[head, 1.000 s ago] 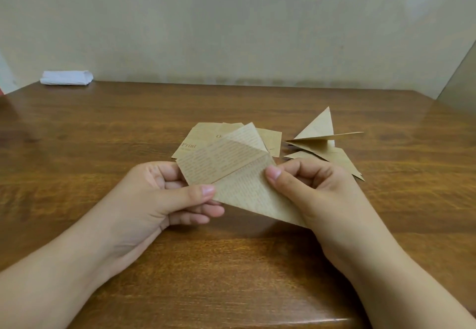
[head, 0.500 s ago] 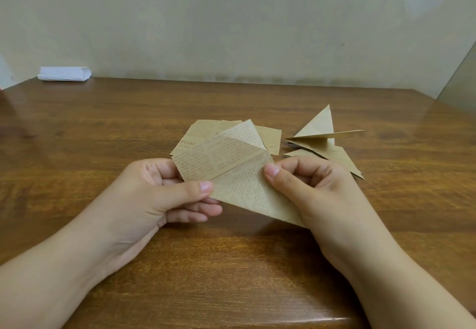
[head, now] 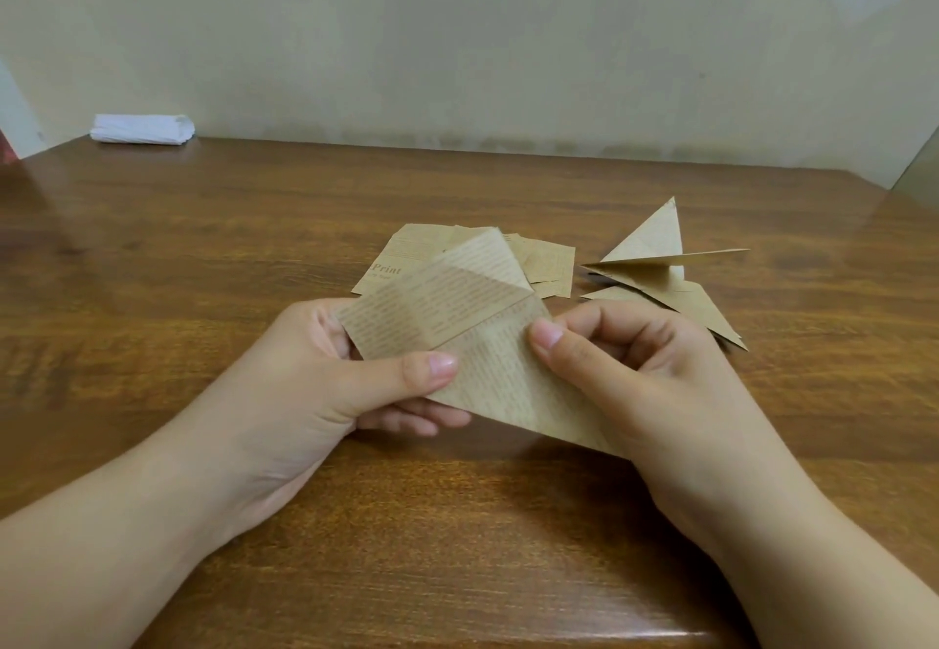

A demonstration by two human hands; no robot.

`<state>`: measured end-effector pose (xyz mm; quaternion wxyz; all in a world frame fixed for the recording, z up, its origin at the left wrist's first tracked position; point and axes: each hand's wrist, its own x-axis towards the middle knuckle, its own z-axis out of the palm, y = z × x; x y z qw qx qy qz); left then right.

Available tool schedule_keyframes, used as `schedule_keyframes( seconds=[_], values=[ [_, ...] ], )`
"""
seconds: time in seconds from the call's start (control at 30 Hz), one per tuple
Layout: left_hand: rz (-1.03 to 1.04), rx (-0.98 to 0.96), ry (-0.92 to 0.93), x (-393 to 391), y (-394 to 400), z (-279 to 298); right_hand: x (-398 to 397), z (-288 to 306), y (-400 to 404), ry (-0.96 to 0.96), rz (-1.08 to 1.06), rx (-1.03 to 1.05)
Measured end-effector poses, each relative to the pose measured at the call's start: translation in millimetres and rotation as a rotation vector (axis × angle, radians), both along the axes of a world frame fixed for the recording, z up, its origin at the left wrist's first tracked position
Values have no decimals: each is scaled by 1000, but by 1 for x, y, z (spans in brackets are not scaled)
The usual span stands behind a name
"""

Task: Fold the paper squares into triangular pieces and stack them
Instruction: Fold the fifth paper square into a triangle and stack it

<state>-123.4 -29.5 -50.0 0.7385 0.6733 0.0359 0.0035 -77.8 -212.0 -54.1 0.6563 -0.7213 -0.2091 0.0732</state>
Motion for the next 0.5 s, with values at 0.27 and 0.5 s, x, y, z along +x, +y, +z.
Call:
schedule_keyframes(
  seconds=[0.27,0.5],
  values=[
    [-2,11,-49,1,3,-2,0,-1,2,32,-15,0],
    [66,27,-34,4,0,-5,1,1,1,96,10,-156]
  ],
)
